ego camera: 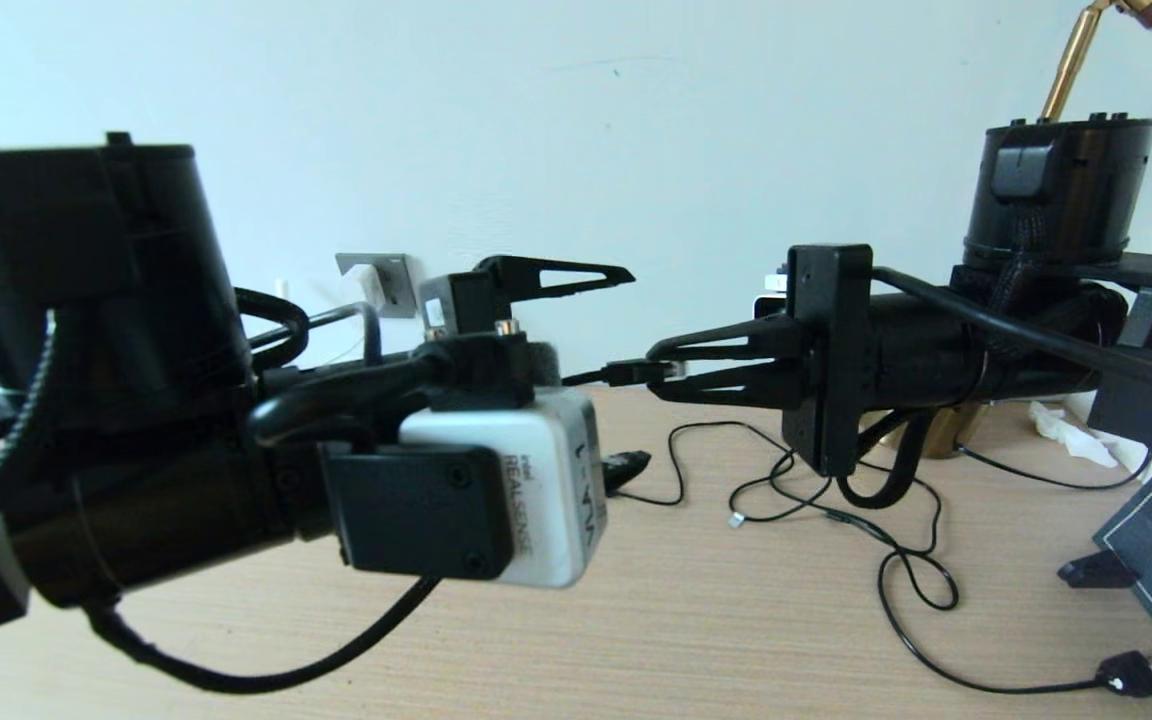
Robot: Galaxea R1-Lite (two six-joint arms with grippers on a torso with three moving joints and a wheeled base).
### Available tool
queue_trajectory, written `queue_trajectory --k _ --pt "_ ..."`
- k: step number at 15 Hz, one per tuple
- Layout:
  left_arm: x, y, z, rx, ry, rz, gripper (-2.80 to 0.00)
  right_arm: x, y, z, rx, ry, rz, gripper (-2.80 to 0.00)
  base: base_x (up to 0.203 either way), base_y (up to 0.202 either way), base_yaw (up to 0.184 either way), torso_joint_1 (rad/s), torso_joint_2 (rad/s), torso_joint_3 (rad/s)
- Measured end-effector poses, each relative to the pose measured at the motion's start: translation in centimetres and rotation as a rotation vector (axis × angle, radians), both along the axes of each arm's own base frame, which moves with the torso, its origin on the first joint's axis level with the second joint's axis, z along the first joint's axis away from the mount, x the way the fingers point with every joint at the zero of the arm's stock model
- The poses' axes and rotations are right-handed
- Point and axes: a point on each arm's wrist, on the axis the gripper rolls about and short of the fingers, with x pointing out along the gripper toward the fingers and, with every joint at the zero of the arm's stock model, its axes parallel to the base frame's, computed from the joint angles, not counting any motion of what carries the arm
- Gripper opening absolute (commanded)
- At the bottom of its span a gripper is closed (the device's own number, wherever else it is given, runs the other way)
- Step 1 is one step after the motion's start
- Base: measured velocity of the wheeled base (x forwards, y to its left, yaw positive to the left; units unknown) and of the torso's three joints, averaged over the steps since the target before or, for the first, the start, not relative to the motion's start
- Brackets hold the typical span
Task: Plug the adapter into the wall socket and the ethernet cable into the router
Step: Hand it to the other hand
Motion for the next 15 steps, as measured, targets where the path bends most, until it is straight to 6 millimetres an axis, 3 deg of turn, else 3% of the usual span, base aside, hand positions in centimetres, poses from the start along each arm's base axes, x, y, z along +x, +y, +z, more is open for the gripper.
queue_trajectory --k 7,8,15 --pt "-0.22 0.06 0.08 -0.003 -0.002 -0.005 0.0 -0.11 0.09 -0.19 -0.002 0.006 0.018 -2.8 0.0 0.0 0.0 0.0 0.0 0.0" --pt "-0.24 0.08 0.09 -0.004 -0.001 -0.005 -2.8 -0.11 0.08 -0.19 -0.002 0.006 0.018 -2.8 0.0 0.0 0.0 0.0 0.0 0.0" --pt "-0.32 0.12 -0.21 0.001 0.01 -0.007 -2.8 -0.11 0.12 -0.17 -0.002 0.005 0.019 -2.8 0.0 0.0 0.0 0.0 0.0 0.0"
